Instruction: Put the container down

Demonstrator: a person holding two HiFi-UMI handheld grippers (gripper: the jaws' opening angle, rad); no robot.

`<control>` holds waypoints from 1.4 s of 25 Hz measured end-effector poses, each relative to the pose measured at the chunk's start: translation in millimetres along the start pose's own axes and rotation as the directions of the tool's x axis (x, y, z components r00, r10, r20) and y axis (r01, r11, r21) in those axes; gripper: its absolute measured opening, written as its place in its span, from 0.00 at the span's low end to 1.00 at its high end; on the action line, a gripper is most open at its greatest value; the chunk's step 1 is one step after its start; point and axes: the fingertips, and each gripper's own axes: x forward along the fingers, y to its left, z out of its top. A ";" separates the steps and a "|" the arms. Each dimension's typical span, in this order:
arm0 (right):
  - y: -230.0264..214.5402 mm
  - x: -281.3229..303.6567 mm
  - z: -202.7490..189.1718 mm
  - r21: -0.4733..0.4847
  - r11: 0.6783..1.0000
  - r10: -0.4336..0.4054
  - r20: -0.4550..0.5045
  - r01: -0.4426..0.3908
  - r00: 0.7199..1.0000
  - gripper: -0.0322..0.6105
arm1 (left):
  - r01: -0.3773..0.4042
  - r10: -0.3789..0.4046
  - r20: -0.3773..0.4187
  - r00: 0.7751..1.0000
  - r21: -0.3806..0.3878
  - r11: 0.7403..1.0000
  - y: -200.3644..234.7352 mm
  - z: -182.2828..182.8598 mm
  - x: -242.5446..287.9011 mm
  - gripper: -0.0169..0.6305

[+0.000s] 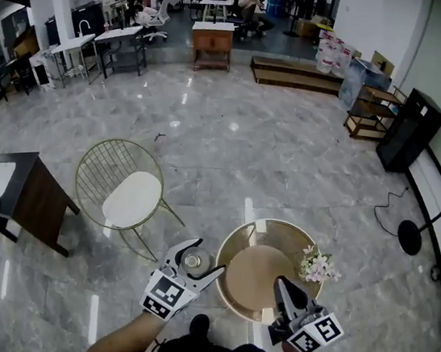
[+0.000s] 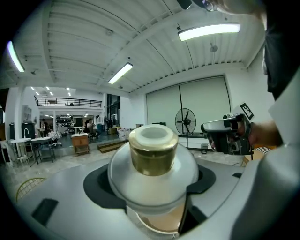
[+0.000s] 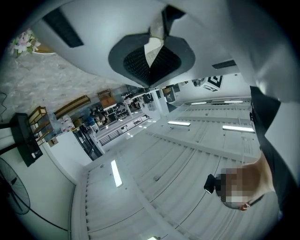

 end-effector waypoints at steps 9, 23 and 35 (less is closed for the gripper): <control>-55.3 10.4 -24.8 0.022 0.977 -0.210 -0.024 0.211 0.977 0.07 | 0.138 -0.141 -0.048 0.989 -0.055 0.989 28.3 -36.6 67.8 0.56; -220.7 -29.9 -102.5 0.083 0.921 -0.374 -0.083 0.381 0.923 0.07 | 0.314 -0.316 -0.160 0.935 -0.042 0.949 -31.1 -124.3 239.8 0.56; -321.4 -57.8 -240.6 0.199 0.877 -0.405 -0.182 0.437 0.896 0.07 | 0.371 -0.379 -0.242 0.893 -0.079 0.925 -88.0 -270.2 365.2 0.56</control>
